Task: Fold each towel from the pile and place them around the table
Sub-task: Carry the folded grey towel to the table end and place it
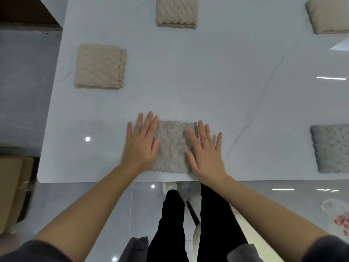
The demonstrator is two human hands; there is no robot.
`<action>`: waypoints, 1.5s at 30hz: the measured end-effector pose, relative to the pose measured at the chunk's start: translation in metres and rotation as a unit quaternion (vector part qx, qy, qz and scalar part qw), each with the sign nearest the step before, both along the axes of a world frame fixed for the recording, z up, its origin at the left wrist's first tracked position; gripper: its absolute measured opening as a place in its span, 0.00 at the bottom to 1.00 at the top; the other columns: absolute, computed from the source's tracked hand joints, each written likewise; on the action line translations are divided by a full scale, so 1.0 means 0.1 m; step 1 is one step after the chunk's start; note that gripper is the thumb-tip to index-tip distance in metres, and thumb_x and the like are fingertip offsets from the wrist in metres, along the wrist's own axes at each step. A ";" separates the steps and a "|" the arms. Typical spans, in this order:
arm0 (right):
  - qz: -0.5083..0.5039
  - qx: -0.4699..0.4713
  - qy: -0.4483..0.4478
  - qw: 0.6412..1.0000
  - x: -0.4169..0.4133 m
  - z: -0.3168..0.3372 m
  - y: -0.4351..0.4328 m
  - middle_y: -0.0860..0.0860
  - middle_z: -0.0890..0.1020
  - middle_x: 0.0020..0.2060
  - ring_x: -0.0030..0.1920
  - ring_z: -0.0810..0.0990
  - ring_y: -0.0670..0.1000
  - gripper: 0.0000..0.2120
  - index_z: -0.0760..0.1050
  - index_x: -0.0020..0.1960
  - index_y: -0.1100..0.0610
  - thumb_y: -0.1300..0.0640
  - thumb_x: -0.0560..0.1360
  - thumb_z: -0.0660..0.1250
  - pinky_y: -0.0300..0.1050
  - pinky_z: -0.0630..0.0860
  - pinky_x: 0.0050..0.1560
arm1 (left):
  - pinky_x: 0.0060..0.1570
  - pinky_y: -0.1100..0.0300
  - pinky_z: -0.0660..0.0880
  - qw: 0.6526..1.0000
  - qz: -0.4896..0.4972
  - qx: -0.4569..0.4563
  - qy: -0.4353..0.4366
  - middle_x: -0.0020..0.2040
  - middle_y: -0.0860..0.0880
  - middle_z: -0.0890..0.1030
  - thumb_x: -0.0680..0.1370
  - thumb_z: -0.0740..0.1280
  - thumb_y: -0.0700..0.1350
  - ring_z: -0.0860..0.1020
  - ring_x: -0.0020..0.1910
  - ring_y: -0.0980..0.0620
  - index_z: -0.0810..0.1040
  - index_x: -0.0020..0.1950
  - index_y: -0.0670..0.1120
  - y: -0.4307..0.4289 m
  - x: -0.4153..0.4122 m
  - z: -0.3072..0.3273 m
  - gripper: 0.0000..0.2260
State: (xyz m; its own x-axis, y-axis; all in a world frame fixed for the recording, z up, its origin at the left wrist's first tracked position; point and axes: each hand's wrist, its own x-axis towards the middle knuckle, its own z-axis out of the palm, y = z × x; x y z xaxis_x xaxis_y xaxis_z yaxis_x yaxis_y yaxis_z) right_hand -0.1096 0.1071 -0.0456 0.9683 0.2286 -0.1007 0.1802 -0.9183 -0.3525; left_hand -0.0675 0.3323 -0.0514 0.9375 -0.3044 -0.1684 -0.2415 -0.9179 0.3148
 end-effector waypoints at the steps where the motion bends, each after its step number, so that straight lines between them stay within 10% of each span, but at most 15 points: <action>1: 0.048 -0.008 -0.023 0.999 -0.02 0.04 -0.07 0.57 0.47 0.79 0.79 0.44 0.58 0.28 0.48 0.80 0.51 0.46 0.82 0.48 0.68 0.41 0.74 | 0.75 0.41 0.43 1.000 -0.006 -0.003 0.000 0.80 0.50 0.45 0.82 0.45 0.54 0.40 0.79 0.49 0.47 0.80 0.47 0.09 0.10 0.03 0.27; 8: 0.450 -0.033 -0.153 0.879 -0.04 -0.08 0.04 0.55 0.60 0.77 0.77 0.56 0.59 0.23 0.60 0.78 0.51 0.54 0.83 0.53 0.66 0.57 0.73 | 0.77 0.48 0.45 0.976 -0.215 -0.020 -0.027 0.80 0.52 0.46 0.83 0.47 0.54 0.45 0.79 0.51 0.48 0.80 0.53 -0.07 0.88 0.26 0.25; 13: 0.497 -0.051 -0.180 0.847 0.08 -0.27 0.19 0.53 0.62 0.77 0.77 0.56 0.57 0.24 0.63 0.77 0.53 0.59 0.82 0.57 0.60 0.55 0.76 | 0.76 0.50 0.44 0.915 -0.403 0.026 -0.015 0.80 0.54 0.43 0.83 0.45 0.54 0.47 0.79 0.54 0.46 0.79 0.58 -0.38 1.07 0.19 0.23; 20: 0.516 -0.045 -0.147 0.843 0.22 -0.34 0.16 0.54 0.61 0.77 0.78 0.55 0.57 0.24 0.60 0.77 0.59 0.61 0.81 0.54 0.57 0.51 0.77 | 0.76 0.45 0.42 0.903 -0.419 0.083 -0.035 0.80 0.57 0.47 0.83 0.41 0.55 0.44 0.79 0.54 0.47 0.79 0.56 -0.37 1.01 -0.05 0.23; 32: 0.476 0.017 -0.110 0.872 0.18 -0.24 0.17 0.54 0.62 0.76 0.78 0.56 0.56 0.23 0.62 0.76 0.59 0.60 0.81 0.56 0.57 0.51 0.77 | 0.76 0.46 0.42 0.938 -0.334 0.077 -0.042 0.80 0.50 0.46 0.83 0.41 0.55 0.44 0.79 0.52 0.46 0.80 0.50 -0.36 0.93 0.01 0.26; 38: 0.269 0.066 -0.098 0.956 0.15 0.05 0.05 0.58 0.62 0.76 0.77 0.57 0.59 0.24 0.62 0.76 0.63 0.58 0.80 0.55 0.61 0.54 0.76 | 0.76 0.43 0.49 0.992 -0.102 0.011 -0.068 0.80 0.44 0.52 0.82 0.48 0.49 0.49 0.79 0.48 0.54 0.79 0.41 0.00 0.44 0.21 0.26; 45: 0.074 -0.039 -0.041 0.996 0.20 -0.12 0.40 0.62 0.57 0.77 0.78 0.53 0.60 0.29 0.55 0.77 0.65 0.51 0.80 0.50 0.62 0.51 0.75 | 0.74 0.41 0.53 0.997 -0.050 0.042 -0.042 0.79 0.43 0.53 0.80 0.50 0.49 0.50 0.79 0.47 0.54 0.78 0.40 -0.26 -0.15 -0.02 0.28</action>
